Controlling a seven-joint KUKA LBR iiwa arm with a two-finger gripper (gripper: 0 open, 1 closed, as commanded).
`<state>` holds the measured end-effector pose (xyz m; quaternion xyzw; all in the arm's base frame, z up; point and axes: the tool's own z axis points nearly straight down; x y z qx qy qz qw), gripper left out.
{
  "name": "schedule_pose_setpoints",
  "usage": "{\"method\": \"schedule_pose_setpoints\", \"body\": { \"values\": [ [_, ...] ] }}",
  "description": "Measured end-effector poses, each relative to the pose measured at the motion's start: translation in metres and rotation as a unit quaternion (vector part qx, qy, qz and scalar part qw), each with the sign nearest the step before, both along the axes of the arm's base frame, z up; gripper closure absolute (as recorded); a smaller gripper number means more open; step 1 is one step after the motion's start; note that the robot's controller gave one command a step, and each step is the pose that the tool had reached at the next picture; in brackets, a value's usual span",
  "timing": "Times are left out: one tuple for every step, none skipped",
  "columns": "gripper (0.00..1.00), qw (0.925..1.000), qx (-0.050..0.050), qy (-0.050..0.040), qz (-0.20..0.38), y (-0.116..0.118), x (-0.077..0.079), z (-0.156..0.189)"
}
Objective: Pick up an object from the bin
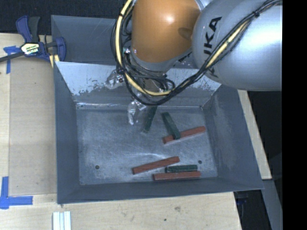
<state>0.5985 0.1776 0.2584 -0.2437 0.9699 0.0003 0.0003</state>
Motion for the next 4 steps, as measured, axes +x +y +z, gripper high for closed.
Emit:
{"method": "schedule_pose_setpoints", "body": {
  "values": [
    [0.0,1.0,0.001,-0.0034,0.005,-0.002,-0.002,0.016],
    [0.0,0.9992,0.001,-0.0038,0.04,-0.028,-0.018,-0.027],
    [0.0,0.9961,0.0,-0.0024,0.088,-0.038,-0.055,-0.096],
    [0.0,0.9973,0.001,-0.0019,0.074,-0.067,-0.069,-0.146]
  ]
}}
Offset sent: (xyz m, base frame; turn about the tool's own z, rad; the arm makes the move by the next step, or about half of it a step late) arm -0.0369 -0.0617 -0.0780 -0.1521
